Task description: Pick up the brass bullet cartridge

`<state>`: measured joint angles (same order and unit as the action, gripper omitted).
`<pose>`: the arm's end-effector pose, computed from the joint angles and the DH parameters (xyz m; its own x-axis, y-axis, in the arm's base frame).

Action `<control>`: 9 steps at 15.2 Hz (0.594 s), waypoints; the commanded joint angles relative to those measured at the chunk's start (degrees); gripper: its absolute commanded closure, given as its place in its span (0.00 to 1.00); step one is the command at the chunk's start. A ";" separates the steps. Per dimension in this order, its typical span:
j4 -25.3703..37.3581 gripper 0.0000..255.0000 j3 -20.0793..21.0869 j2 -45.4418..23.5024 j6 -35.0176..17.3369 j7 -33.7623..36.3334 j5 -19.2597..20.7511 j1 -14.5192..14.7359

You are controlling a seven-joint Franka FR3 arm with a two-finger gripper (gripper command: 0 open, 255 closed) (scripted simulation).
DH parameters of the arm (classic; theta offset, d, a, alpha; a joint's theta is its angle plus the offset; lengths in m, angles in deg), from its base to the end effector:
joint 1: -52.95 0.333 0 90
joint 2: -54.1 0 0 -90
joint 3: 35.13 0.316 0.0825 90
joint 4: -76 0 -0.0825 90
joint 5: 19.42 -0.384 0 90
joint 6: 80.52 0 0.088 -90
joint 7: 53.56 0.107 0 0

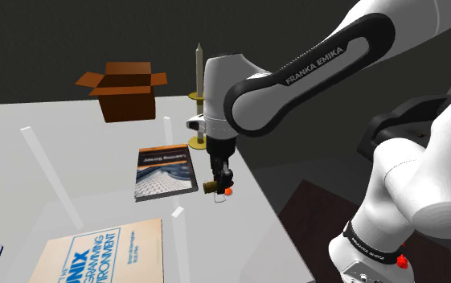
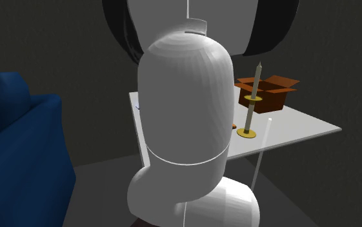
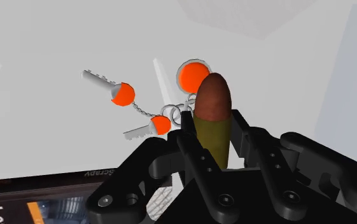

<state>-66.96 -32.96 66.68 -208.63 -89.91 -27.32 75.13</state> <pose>0.4006 0.1857 0.3632 0.5653 0.8246 0.0222 0.8217 -0.5605 -0.1035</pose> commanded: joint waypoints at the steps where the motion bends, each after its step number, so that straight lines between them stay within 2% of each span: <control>1: 0.62 1.00 -0.05 0.95 1.60 0.13 0.15 -0.06; 9: 4.13 1.00 -0.16 4.16 8.30 0.85 0.63 -0.21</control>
<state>-63.25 -33.11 70.44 -201.17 -89.15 -26.73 74.94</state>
